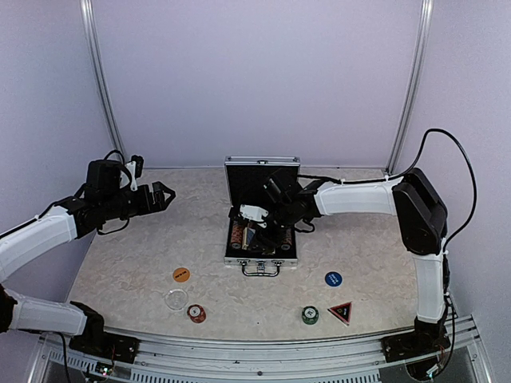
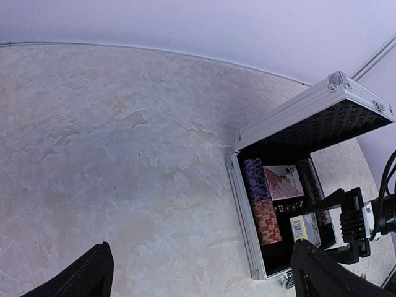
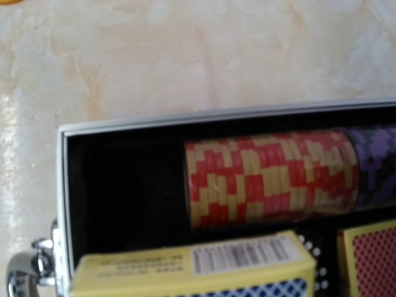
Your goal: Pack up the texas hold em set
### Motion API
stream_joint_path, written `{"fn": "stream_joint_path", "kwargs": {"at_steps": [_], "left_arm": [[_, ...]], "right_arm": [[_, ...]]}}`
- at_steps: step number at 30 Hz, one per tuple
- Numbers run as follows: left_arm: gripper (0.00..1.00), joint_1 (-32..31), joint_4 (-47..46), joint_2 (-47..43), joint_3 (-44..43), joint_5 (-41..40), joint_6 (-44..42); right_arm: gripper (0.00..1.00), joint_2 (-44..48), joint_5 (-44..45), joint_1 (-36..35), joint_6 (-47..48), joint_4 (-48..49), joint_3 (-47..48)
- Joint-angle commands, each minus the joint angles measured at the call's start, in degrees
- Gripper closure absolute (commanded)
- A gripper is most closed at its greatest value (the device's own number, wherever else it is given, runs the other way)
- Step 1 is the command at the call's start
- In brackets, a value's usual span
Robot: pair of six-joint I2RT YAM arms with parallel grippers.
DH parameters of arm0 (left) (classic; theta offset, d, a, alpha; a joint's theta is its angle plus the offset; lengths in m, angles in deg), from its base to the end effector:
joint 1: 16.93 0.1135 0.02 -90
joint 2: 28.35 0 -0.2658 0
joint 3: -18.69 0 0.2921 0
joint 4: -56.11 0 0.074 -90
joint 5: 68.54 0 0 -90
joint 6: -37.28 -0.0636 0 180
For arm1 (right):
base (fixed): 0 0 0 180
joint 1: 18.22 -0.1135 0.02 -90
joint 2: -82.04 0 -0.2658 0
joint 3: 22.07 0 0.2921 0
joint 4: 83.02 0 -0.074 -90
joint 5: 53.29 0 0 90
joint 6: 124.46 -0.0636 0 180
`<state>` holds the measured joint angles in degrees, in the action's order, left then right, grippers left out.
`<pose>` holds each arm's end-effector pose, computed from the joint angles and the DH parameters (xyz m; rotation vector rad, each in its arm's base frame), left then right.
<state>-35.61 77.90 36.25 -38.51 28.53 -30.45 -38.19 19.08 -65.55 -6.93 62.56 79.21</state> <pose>0.2962 -0.1084 0.2491 0.0104 2.1254 -0.5589 0.3318 0.3883 0.1403 -1.6306 1.9181 0.5272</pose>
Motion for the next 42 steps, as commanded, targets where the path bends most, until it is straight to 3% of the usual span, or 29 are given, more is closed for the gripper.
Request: {"fn": "stream_joint_path", "kwargs": {"at_steps": [1,42], "left_arm": [[0.01,0.7,-0.6,0.2,0.5,0.0,-0.4],[0.01,0.7,-0.5,0.0,0.5,-0.4,-0.5]], "right_arm": [[0.64,-0.4,0.0,-0.6,-0.4,0.4,-0.9],[0.60,-5.2,3.1,0.5,0.1,-2.5,-2.1]]}}
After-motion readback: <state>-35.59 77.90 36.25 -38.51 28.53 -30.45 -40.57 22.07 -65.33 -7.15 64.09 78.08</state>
